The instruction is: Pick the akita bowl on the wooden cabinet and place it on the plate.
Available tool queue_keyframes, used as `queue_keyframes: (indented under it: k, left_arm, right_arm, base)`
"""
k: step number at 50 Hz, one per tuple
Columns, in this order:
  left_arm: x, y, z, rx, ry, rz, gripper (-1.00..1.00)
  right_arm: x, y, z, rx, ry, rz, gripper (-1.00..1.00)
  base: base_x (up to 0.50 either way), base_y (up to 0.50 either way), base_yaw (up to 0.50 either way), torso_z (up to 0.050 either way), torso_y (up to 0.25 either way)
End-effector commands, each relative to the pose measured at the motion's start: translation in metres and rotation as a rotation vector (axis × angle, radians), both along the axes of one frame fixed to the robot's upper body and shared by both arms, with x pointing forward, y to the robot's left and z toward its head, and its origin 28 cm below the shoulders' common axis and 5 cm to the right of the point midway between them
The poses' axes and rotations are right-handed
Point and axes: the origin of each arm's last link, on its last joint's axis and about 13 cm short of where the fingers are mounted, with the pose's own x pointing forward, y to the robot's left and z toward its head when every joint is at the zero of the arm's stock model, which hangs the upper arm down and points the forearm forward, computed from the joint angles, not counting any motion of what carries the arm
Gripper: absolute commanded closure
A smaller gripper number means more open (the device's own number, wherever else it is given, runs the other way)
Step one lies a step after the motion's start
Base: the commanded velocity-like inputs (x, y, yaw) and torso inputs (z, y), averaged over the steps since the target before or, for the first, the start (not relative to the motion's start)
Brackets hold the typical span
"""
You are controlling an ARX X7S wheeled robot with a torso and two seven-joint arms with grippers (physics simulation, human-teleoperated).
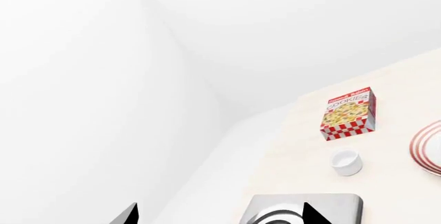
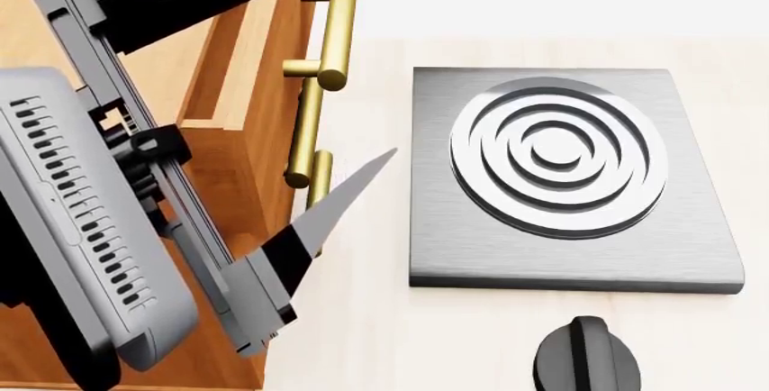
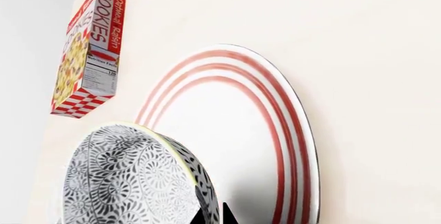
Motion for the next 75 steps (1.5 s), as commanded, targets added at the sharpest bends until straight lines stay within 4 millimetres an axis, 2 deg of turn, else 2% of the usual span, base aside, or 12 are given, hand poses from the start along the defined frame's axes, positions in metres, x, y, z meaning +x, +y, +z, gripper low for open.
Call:
queue_keyframes:
  k: [1,30,31,56,75]
  left_arm:
    - [0.0,0.0,-0.003,-0.001,0.004,0.001,-1.0]
    - [0.003,0.003,-0.01,-0.006,0.018,0.007,-1.0]
    - [0.003,0.003,-0.01,-0.008,0.019,0.007,-1.0]
    - [0.004,0.003,-0.013,-0.005,0.025,0.01,-1.0]
    - [0.003,0.005,-0.009,-0.011,0.019,0.018,-1.0]
  right_arm:
    - [0.005,-0.002,0.001,-0.03,0.004,0.015,1.0]
    - [0.019,-0.002,-0.002,-0.06,0.025,0.039,1.0]
    - [0.019,-0.001,-0.002,-0.075,0.03,0.046,-1.0]
    - [0.012,0.0,0.001,-0.094,0.007,0.06,-1.0]
    - [-0.008,-0.001,0.032,-0.166,-0.038,0.05,-1.0]
  base:
    - [0.0,0.0,0.0,0.0,0.0]
    - [0.0,0.0,0.0,0.0,0.0]
    - [0.0,0.0,0.0,0.0,0.0]
    - [0.0,0.0,0.0,0.0,0.0]
    - [0.0,0.0,0.0,0.0,0.0]
